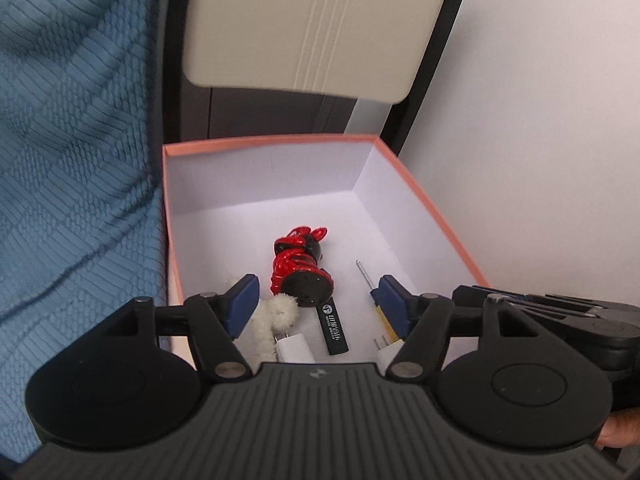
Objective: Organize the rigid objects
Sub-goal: 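Withdraw both open tools up and away from the pink box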
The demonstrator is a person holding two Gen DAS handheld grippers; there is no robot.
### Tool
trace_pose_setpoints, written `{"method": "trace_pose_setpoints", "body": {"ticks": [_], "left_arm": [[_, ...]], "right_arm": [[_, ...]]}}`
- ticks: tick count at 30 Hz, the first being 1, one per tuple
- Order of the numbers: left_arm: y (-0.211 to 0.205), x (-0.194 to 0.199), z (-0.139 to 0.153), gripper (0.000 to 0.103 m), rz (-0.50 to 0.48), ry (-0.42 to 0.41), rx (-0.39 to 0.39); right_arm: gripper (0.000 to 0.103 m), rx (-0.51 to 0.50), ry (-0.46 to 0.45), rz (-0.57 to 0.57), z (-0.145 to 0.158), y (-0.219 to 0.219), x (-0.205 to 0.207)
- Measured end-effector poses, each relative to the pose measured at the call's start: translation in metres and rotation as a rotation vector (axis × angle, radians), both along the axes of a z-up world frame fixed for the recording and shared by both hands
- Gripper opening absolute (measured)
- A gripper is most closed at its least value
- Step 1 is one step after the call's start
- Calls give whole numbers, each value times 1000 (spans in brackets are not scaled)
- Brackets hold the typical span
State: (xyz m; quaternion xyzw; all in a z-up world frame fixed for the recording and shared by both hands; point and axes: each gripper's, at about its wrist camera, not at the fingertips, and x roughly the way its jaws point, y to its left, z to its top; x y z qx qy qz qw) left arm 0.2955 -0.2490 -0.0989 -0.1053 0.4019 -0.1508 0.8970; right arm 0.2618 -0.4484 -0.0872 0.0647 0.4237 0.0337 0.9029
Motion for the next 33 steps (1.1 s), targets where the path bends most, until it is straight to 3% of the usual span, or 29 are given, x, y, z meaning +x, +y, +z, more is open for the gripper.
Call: {"method": "trace_pose_setpoints", "body": {"ticks": [19, 33], "left_arm": [[62, -111, 71, 78, 10, -161, -1], [102, -187, 82, 86, 8, -214, -8]], "right_arm": [[14, -2, -142, -2, 78, 40, -118], [14, 3, -166, -1, 90, 75, -181]]}}
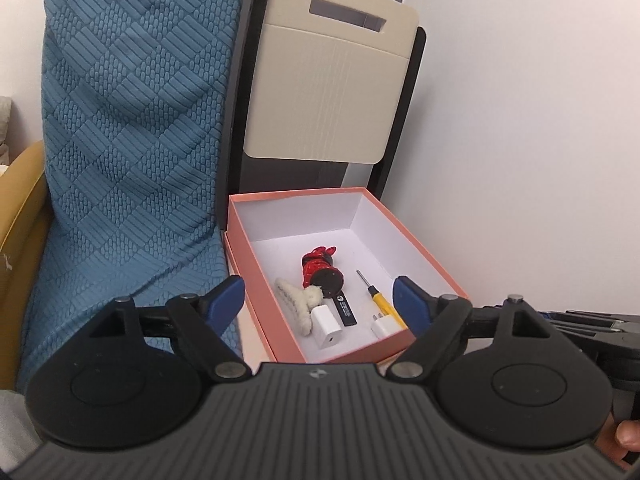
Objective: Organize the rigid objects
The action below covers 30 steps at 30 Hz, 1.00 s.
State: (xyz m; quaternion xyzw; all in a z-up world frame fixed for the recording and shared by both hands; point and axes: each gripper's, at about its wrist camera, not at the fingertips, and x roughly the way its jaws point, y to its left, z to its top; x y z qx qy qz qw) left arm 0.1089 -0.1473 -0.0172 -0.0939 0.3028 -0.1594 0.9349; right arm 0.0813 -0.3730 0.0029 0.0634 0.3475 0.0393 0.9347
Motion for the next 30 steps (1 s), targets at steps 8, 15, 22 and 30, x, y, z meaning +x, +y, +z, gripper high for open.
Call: {"method": "trace_pose_setpoints", "body": {"ticks": [8, 15, 22, 30], "left_arm": [[13, -25, -4, 97, 19, -11, 21], [22, -40, -9, 98, 38, -3, 33], [35, -44, -12, 99, 85, -19, 23], [37, -45, -16, 101, 91, -10, 10]], "right_arm": [[79, 1, -39, 2, 2, 11, -26], [83, -45, -57, 13, 4, 24, -32], [83, -60, -64, 43, 2, 36, -34], [83, -69, -53, 50, -4, 41, -37]]}}
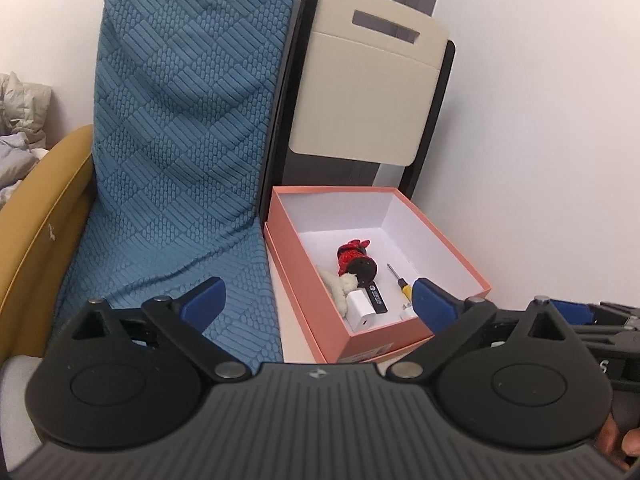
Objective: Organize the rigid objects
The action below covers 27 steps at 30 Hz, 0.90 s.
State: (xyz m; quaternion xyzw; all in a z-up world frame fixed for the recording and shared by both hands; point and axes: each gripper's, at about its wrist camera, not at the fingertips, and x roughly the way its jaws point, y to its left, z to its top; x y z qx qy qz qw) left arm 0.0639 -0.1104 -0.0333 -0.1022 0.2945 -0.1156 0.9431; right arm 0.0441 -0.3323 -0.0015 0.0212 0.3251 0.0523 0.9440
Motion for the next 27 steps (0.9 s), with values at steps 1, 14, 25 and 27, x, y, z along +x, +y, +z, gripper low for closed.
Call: {"method": "trace_pose_setpoints", "body": {"ticks": [1, 14, 25, 27], "left_arm": [[-1, 1, -1, 101, -2, 3, 8], [2, 5, -4, 101, 22, 19, 17], [2, 7, -8, 101, 21, 38, 26], [2, 7, -9, 101, 23, 37, 29]], "right_arm": [[83, 3, 0, -1, 0, 0, 0], [83, 10, 24, 2, -11, 3, 1], [83, 8, 27, 2, -14, 5, 1], [83, 10, 26, 0, -14, 5, 0]]}}
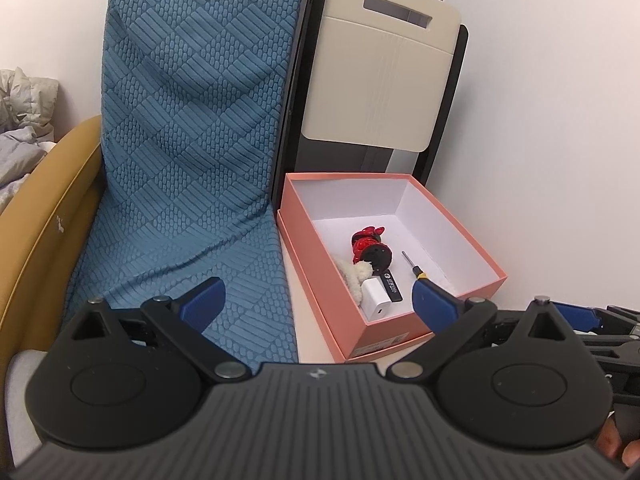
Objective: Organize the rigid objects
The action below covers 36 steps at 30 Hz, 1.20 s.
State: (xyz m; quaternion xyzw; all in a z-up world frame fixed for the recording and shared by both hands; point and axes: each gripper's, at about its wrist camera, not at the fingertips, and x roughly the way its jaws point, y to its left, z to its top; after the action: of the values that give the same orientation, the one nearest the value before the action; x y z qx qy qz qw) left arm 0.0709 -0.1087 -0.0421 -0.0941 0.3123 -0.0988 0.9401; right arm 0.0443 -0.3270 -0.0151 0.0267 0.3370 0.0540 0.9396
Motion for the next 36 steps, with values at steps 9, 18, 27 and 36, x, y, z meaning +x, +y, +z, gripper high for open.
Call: {"method": "trace_pose_setpoints", "body": {"ticks": [9, 18, 27, 36], "left_arm": [[0, 1, -1, 101, -4, 0, 1], [-1, -2, -1, 101, -5, -18, 9], [-5, -3, -4, 101, -14, -21, 45], [0, -2, -6, 101, 2, -16, 42]], "right_arm": [[83, 9, 8, 5, -1, 1, 0], [83, 11, 12, -4, -3, 0, 0], [83, 7, 14, 4, -5, 6, 0], [83, 5, 17, 0, -7, 6, 0]]}}
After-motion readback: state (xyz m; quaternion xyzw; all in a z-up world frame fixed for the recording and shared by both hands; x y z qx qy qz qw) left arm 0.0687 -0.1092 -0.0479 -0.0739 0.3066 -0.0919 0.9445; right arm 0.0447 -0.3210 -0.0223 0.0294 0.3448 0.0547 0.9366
